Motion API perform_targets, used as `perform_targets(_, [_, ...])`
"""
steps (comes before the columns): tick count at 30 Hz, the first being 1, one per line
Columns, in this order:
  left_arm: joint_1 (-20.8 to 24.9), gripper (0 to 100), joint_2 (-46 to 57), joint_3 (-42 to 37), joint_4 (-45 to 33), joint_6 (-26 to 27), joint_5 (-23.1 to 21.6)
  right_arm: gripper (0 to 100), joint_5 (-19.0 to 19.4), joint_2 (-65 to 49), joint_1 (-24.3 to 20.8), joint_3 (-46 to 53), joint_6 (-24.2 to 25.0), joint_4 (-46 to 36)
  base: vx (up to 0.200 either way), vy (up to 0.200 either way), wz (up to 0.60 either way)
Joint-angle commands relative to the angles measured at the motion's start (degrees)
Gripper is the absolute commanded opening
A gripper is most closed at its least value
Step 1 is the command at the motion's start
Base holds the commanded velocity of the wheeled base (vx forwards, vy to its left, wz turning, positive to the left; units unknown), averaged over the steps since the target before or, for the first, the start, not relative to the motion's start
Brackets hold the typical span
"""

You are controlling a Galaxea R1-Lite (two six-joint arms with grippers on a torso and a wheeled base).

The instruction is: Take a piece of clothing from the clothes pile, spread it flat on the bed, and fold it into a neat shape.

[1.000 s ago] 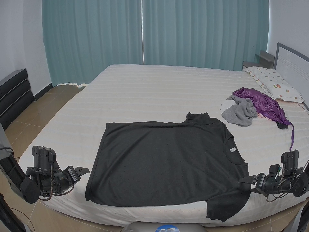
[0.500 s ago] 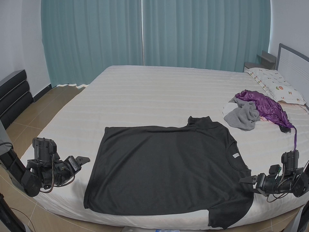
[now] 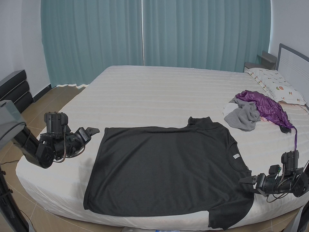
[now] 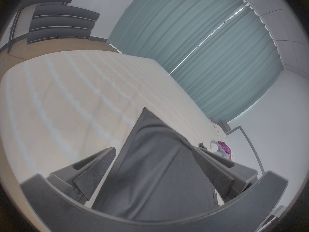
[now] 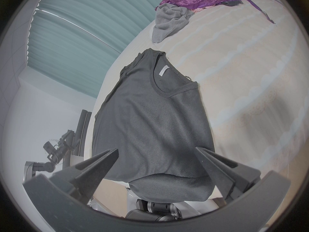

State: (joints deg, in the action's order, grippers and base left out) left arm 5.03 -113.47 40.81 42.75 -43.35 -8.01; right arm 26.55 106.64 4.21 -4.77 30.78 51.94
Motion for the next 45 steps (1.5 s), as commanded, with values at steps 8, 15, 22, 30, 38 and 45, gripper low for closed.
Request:
perform_targets(8, [0.06, 100, -24.96, 35.47, -10.94, 0.28, -1.31, 100, 0.69, 0.58, -0.16, -0.07, -0.02, 0.00, 0.000, 0.000, 0.00])
perform_targets(15, [0.06, 100, -33.04, 46.99, -11.55, 0.63, -1.22, 100, 0.78, 0.06, -0.25, 0.02, -0.02, 0.09, 0.000, 0.000, 0.00])
perform_targets(22, [0.24, 100, -37.70, 52.70, -11.73, 0.72, 0.89, 100, 0.78, -0.30, -0.25, 0.11, 0.07, 0.09, 0.000, 0.000, 0.00])
perform_targets(30, [0.06, 100, -42.18, 59.73, -11.81, 0.37, 3.53, 100, 0.87, 0.58, -0.34, 0.02, 0.07, 0.09, 0.000, 0.000, 0.00])
perform_targets(38, [0.06, 100, -43.06, 60.70, -11.81, 0.37, 3.61, 100, 0.87, 0.85, -1.13, -0.51, 0.07, 0.09, 0.000, 0.000, 0.00])
perform_targets(45, [-0.11, 0, -43.59, 61.67, -11.73, 0.28, 3.70, 100, 0.87, 0.58, -1.22, -0.42, 0.07, 0.09, 0.000, 0.000, 0.00])
